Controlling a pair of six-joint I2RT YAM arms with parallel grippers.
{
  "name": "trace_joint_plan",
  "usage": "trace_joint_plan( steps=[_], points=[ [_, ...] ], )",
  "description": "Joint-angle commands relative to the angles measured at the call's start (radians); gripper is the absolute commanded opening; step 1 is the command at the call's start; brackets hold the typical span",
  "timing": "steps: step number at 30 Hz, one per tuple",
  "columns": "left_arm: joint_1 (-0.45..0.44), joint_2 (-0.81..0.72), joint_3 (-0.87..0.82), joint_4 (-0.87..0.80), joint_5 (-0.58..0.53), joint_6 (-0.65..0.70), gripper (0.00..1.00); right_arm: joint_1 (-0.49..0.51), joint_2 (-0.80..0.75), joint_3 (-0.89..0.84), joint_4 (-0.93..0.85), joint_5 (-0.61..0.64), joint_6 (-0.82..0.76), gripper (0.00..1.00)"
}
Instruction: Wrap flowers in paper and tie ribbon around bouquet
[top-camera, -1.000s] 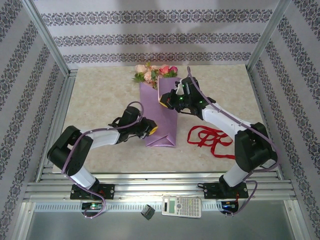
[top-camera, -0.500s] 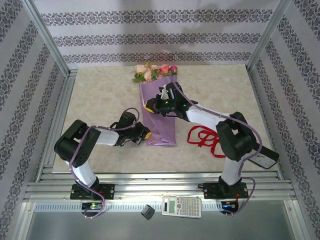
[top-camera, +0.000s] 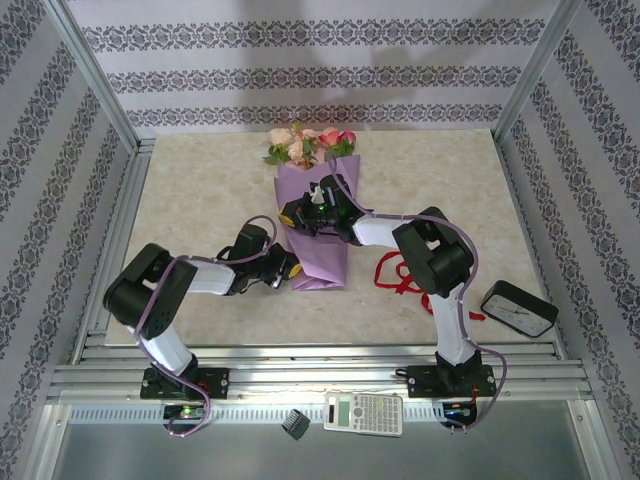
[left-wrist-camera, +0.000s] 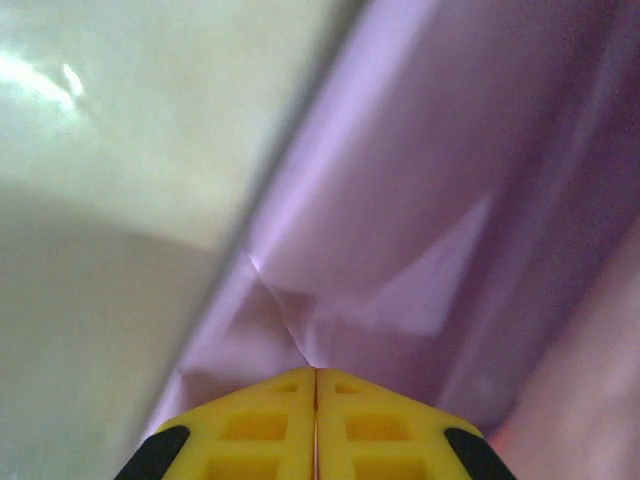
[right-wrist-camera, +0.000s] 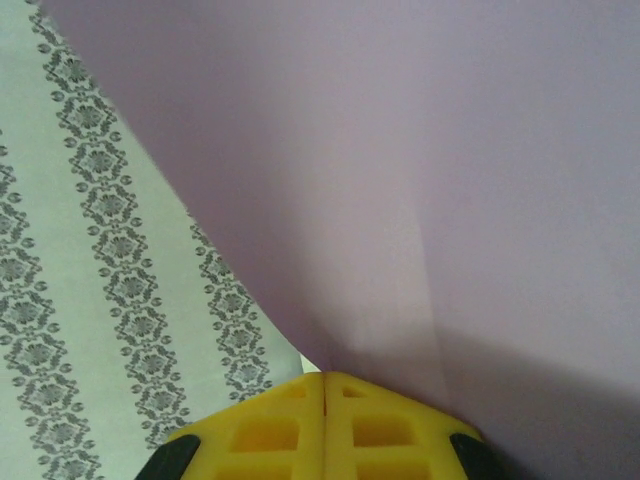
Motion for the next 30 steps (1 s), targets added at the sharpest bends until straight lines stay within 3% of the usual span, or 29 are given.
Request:
trace_joint_plan(
  steps=[1, 3, 7, 12, 14, 21, 30],
  points=[
    [0.001, -0.149, -0.011, -0.123, -0.030, 0.021, 0.12, 0.013, 0.046, -0.013, 0.085, 0.004, 0.028, 0.00],
    [0.002, -0.239, -0.011, -0.253, -0.058, 0.043, 0.14, 0.014, 0.066, -0.013, 0.105, 0.006, 0.039, 0.00],
    [0.003, -0.317, -0.027, -0.299, -0.069, 0.044, 0.24, 0.019, 0.093, -0.005, 0.116, 0.006, 0.048, 0.00],
    [0.003, -0.269, 0.024, -0.322, -0.036, 0.116, 0.49, 0.027, 0.110, 0.003, 0.127, 0.004, 0.059, 0.00],
    [0.007, -0.214, 0.058, -0.354, -0.004, 0.159, 0.52, 0.029, 0.111, 0.004, 0.126, 0.009, 0.061, 0.00],
    [0.007, -0.064, 0.118, -0.326, 0.024, 0.222, 0.54, 0.033, 0.108, -0.007, 0.129, 0.015, 0.068, 0.00],
    [0.005, 0.009, 0.145, -0.287, 0.012, 0.263, 0.41, 0.037, 0.107, -0.009, 0.134, 0.018, 0.091, 0.00]
  ],
)
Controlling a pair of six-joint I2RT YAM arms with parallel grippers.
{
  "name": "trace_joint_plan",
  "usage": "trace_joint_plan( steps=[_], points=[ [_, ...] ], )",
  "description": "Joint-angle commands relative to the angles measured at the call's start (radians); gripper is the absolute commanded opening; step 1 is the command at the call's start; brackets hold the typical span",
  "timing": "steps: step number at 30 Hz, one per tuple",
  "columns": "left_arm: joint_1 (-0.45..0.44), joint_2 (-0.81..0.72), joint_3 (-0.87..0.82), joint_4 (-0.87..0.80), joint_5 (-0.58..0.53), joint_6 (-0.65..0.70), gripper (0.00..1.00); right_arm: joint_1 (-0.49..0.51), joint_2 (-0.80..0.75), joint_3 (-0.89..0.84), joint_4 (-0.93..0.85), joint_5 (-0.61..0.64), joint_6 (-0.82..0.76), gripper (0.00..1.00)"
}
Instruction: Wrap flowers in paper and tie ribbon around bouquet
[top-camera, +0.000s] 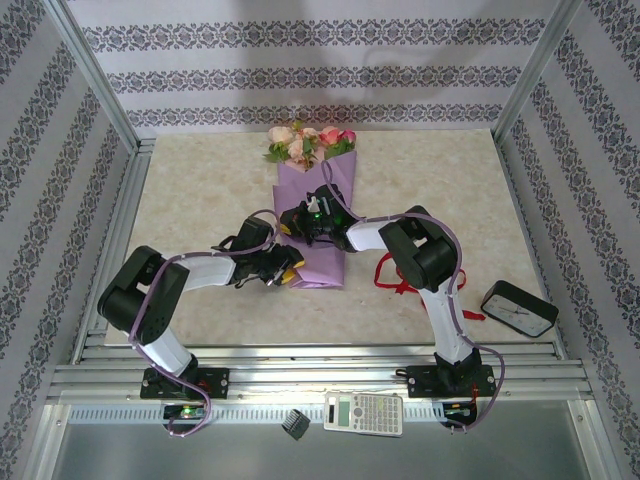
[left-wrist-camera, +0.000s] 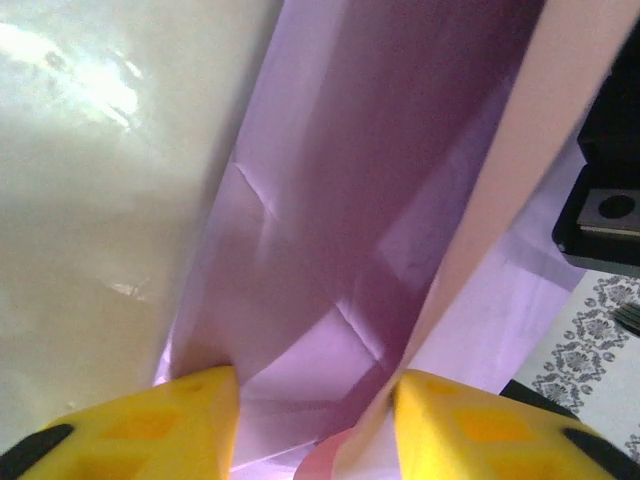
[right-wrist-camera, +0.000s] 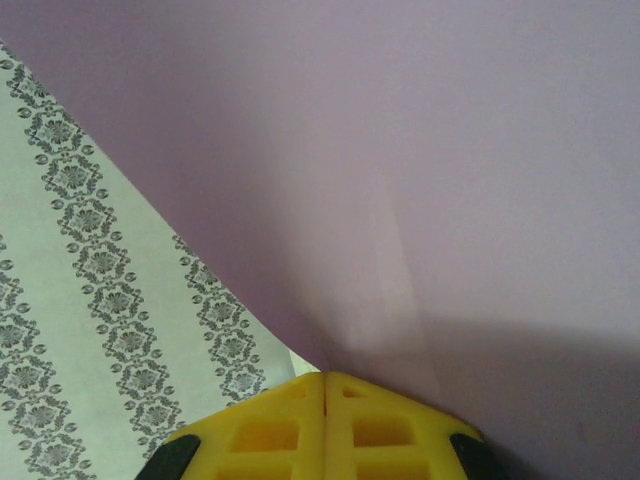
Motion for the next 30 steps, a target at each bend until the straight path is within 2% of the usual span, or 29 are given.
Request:
trace_joint_plan(
  steps=[1, 6, 14, 16, 18, 19, 21, 23, 26, 30],
  points=[
    [0.005, 0.021, 0.022, 0.025, 0.006, 0.043, 0.39, 0.018, 0.011, -0.008, 0.046, 0.014, 0.019, 0.00],
    [0.005, 0.023, 0.014, 0.043, -0.005, 0.034, 0.28, 0.025, 0.000, -0.002, 0.028, 0.017, 0.019, 0.00],
    [0.005, 0.003, -0.005, 0.082, -0.021, 0.020, 0.24, 0.026, -0.014, 0.012, 0.010, 0.019, 0.038, 0.00],
    [0.006, -0.008, -0.010, 0.091, -0.030, 0.017, 0.17, 0.026, -0.017, 0.023, 0.002, 0.017, 0.039, 0.00],
    [0.010, -0.013, -0.016, 0.088, -0.031, 0.014, 0.00, 0.025, -0.022, 0.036, -0.028, 0.012, 0.027, 0.00],
    [0.012, -0.011, -0.025, 0.096, -0.032, 0.006, 0.00, 0.025, -0.027, 0.048, -0.055, 0.004, 0.007, 0.04],
    [0.025, -0.012, -0.056, 0.123, -0.034, -0.017, 0.00, 0.022, -0.058, 0.063, -0.145, 0.003, -0.056, 0.28],
    [0.040, -0.020, -0.099, 0.165, -0.043, -0.047, 0.00, 0.010, -0.099, 0.063, -0.215, 0.008, -0.110, 0.41],
    [0.064, -0.029, -0.159, 0.257, -0.047, -0.091, 0.00, -0.021, -0.168, 0.056, -0.341, -0.011, -0.200, 0.50],
    [0.081, -0.018, -0.214, 0.372, -0.053, -0.145, 0.00, -0.084, -0.297, -0.064, -0.407, -0.040, -0.286, 0.57]
  ],
)
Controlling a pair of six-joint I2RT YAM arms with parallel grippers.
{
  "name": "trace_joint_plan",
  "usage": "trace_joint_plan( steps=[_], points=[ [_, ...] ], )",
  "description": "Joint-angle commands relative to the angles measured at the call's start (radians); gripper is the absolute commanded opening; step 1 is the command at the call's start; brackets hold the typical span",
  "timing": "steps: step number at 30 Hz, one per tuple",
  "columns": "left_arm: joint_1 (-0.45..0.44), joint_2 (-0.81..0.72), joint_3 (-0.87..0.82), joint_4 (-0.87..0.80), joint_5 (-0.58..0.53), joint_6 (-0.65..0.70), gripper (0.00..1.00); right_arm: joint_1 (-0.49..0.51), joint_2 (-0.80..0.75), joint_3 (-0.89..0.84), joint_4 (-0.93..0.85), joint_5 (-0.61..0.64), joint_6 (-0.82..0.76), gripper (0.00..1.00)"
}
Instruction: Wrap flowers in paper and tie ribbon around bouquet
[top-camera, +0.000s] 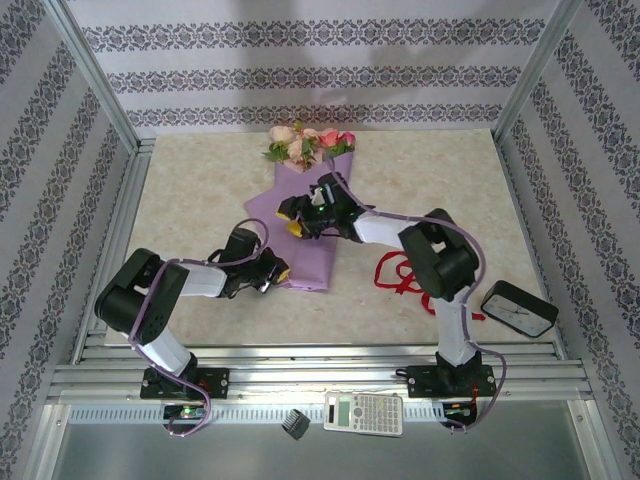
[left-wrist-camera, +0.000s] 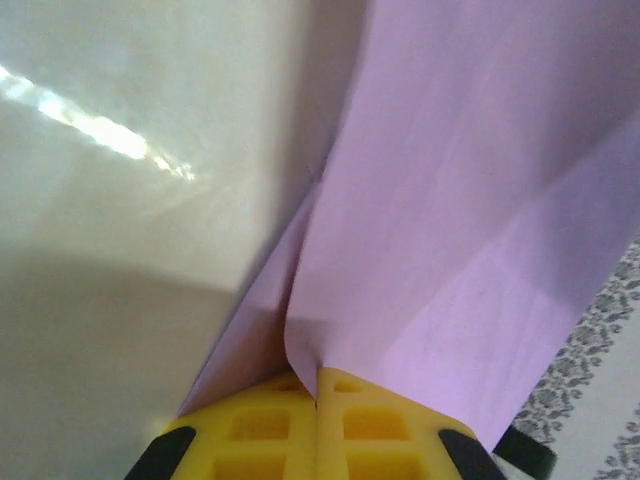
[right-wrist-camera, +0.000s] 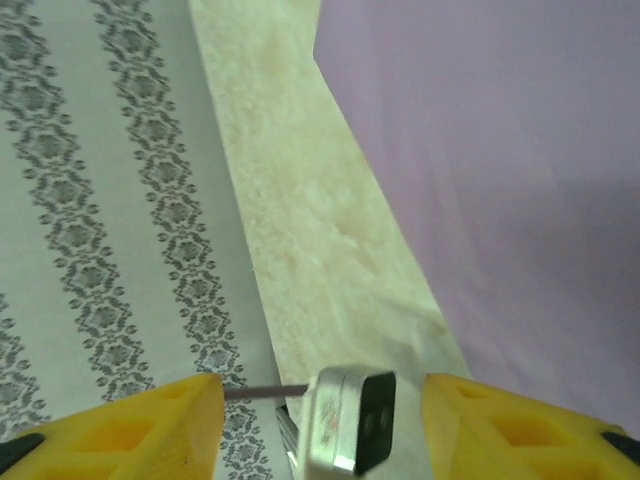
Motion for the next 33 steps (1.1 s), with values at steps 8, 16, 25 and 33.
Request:
trace_joint_plan(
  steps=[8, 16, 25, 33],
  points=[
    [0.038, 0.033, -0.127, 0.261, -0.053, -0.174, 0.00, -0.110, -0.292, -0.449, -0.026, -0.092, -0.211, 0.49],
    [0.045, 0.018, -0.140, 0.161, -0.069, -0.166, 0.00, -0.038, -0.359, -0.617, 0.072, -0.079, -0.181, 0.53],
    [0.052, -0.038, -0.119, -0.060, -0.104, -0.114, 0.00, 0.027, -0.303, -0.642, 0.223, -0.053, -0.105, 0.46],
    [0.053, -0.037, -0.107, -0.149, -0.120, -0.081, 0.00, 0.071, -0.255, -0.625, 0.269, -0.017, -0.071, 0.36]
  ],
)
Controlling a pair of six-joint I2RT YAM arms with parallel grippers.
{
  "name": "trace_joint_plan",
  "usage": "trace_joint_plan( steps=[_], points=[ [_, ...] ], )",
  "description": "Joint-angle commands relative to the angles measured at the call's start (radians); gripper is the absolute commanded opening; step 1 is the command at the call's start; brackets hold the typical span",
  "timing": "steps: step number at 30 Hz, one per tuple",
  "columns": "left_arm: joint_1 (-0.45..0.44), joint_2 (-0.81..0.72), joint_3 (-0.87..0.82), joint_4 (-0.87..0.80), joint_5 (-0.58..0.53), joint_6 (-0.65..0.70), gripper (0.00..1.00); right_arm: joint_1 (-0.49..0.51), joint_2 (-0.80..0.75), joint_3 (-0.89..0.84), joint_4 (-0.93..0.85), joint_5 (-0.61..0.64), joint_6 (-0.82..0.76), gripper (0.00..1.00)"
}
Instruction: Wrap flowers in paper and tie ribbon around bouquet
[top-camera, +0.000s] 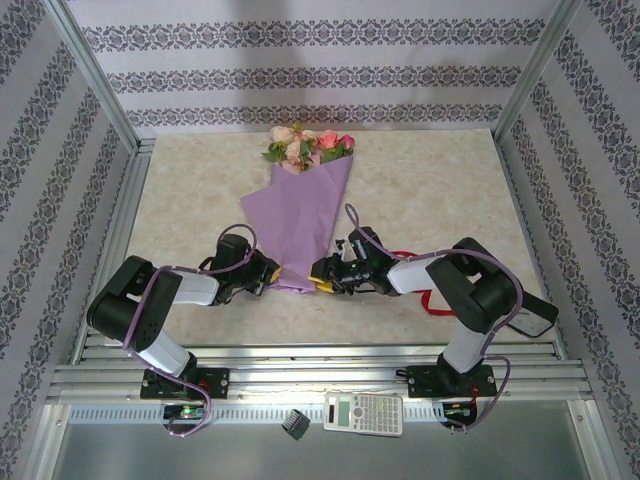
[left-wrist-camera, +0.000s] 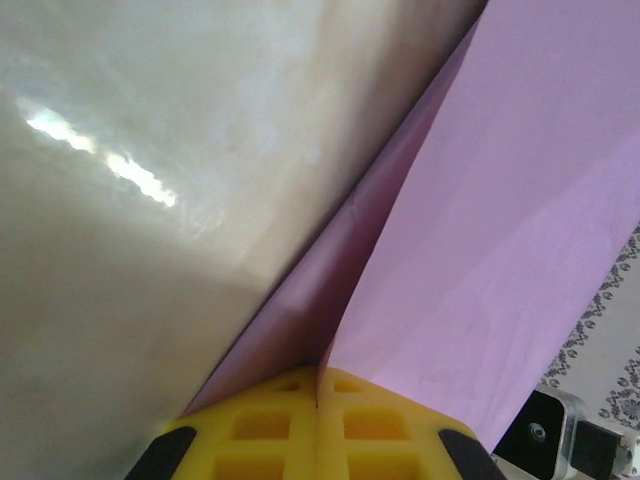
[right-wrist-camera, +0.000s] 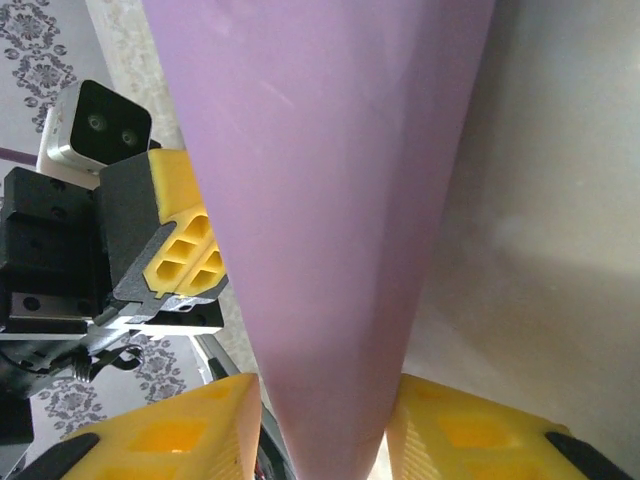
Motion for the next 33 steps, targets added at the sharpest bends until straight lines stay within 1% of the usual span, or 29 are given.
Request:
trace_joint_plan(
  steps=[1, 3, 5, 7, 8, 12, 13, 15, 16, 17, 18, 21, 24, 25, 28, 29, 31, 32, 33],
  points=[
    [0.019, 0.019, -0.021, -0.213, -0.064, 0.036, 0.00, 0.011, 0.021, 0.010, 0.051, 0.032, 0.015, 0.35],
    [0.020, 0.022, -0.013, -0.231, -0.064, 0.046, 0.00, 0.012, 0.021, 0.003, 0.049, 0.043, 0.008, 0.31],
    [0.022, 0.022, -0.004, -0.261, -0.068, 0.065, 0.00, 0.012, 0.025, 0.006, 0.046, 0.046, 0.002, 0.23],
    [0.024, 0.015, 0.009, -0.307, -0.079, 0.089, 0.00, 0.012, 0.023, 0.011, 0.046, 0.048, -0.006, 0.06],
    [0.024, 0.009, 0.018, -0.338, -0.087, 0.104, 0.00, 0.010, 0.014, 0.008, 0.042, 0.055, -0.013, 0.00],
    [0.034, -0.011, 0.054, -0.428, -0.102, 0.171, 0.00, 0.002, -0.020, -0.004, 0.009, 0.080, -0.047, 0.00],
    [0.036, -0.013, 0.064, -0.445, -0.102, 0.187, 0.00, 0.000, -0.025, -0.005, 0.006, 0.081, -0.057, 0.07],
    [0.036, -0.008, 0.077, -0.459, -0.094, 0.206, 0.00, -0.009, -0.023, 0.003, -0.014, 0.083, -0.075, 0.32],
    [0.037, -0.001, 0.084, -0.459, -0.087, 0.214, 0.00, -0.018, -0.014, 0.008, -0.018, 0.081, -0.081, 0.40],
    [0.037, 0.007, 0.088, -0.455, -0.079, 0.221, 0.00, -0.027, -0.001, 0.015, -0.015, 0.078, -0.086, 0.44],
    [0.038, 0.014, 0.092, -0.448, -0.069, 0.222, 0.00, -0.032, 0.012, 0.025, -0.012, 0.074, -0.089, 0.45],
    [0.038, 0.038, 0.100, -0.440, -0.051, 0.227, 0.00, -0.042, 0.056, 0.071, -0.010, 0.055, -0.105, 0.46],
    [0.037, 0.045, 0.105, -0.442, -0.050, 0.233, 0.00, -0.050, 0.097, 0.112, -0.003, 0.044, -0.106, 0.40],
    [0.036, 0.047, 0.108, -0.446, -0.052, 0.235, 0.00, -0.053, 0.106, 0.119, -0.002, 0.044, -0.108, 0.35],
    [0.038, 0.046, 0.114, -0.464, -0.055, 0.247, 0.00, -0.066, 0.102, 0.108, 0.009, 0.064, -0.108, 0.03],
    [0.038, 0.043, 0.114, -0.466, -0.055, 0.248, 0.00, -0.070, 0.093, 0.101, 0.013, 0.071, -0.110, 0.00],
    [0.041, 0.041, 0.115, -0.471, -0.055, 0.252, 0.00, -0.077, 0.079, 0.092, 0.021, 0.068, -0.119, 0.00],
    [0.042, 0.041, 0.116, -0.474, -0.054, 0.254, 0.00, -0.082, 0.073, 0.091, 0.020, 0.066, -0.126, 0.07],
    [0.042, 0.041, 0.116, -0.476, -0.055, 0.257, 0.00, -0.087, 0.072, 0.097, 0.018, 0.064, -0.133, 0.20]
  ],
)
